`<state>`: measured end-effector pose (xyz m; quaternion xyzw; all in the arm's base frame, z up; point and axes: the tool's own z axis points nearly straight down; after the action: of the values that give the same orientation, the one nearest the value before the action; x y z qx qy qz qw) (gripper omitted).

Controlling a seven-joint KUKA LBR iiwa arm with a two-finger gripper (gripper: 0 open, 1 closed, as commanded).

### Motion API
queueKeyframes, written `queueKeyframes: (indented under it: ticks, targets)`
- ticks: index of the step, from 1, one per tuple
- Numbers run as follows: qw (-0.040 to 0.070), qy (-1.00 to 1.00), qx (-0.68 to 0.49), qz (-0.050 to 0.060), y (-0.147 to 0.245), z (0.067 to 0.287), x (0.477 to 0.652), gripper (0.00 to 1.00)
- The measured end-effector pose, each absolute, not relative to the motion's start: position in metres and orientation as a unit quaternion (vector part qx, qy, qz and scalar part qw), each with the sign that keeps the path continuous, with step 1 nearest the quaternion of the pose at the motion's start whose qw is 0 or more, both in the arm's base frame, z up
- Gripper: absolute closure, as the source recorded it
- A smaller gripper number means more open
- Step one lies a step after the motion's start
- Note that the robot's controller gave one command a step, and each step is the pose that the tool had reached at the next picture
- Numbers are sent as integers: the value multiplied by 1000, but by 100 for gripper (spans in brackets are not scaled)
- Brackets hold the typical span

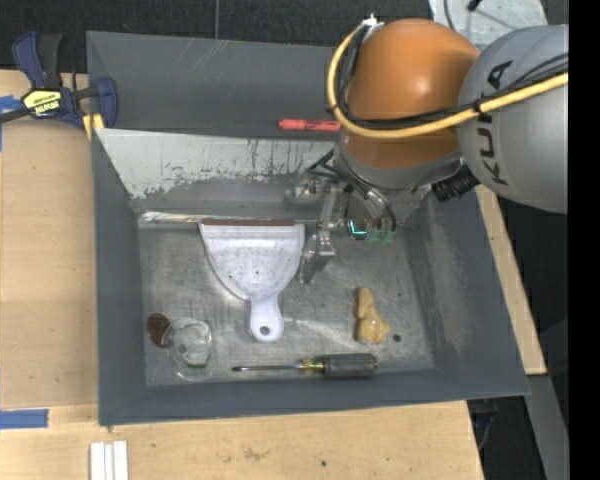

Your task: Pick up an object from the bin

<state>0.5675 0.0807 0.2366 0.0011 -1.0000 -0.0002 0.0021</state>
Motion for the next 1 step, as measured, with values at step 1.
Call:
queueKeyframes:
  ticks: [1]
  targets:
    - [-2, -1000, 0, -1, 80, 241, 569, 0]
